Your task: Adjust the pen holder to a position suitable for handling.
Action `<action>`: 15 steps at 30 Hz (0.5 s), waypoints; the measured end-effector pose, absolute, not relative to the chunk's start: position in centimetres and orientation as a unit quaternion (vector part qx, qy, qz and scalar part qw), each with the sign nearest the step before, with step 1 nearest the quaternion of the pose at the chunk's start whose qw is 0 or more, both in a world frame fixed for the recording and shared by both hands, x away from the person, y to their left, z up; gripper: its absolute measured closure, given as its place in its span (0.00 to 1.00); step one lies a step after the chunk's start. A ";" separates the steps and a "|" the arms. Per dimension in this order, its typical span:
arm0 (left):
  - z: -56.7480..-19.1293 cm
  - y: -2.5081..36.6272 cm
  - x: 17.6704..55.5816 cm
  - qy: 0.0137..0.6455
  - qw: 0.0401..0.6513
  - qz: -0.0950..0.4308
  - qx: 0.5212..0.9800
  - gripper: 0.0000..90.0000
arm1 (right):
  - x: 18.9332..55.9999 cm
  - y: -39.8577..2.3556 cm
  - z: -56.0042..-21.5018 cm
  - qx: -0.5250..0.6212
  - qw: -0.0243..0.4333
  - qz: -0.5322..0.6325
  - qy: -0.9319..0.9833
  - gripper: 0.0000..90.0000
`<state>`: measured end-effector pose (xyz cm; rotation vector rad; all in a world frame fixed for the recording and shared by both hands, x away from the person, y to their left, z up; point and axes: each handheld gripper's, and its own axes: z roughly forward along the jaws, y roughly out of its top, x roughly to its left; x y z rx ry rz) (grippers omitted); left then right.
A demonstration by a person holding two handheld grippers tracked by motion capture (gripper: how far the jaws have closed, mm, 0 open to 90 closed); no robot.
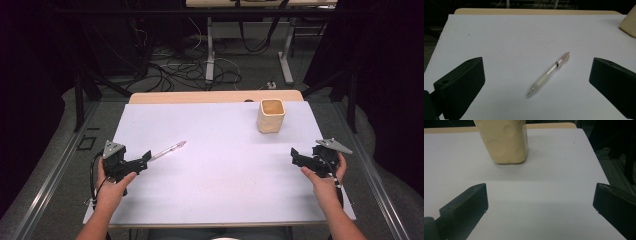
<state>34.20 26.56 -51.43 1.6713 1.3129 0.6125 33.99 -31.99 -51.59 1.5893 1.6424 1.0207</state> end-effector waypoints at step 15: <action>-51.3 26.8 33.7 0.541 0.445 0.254 0.667 0.00 | 34.9 -32.1 -49.9 0.580 0.314 0.400 0.636 0.37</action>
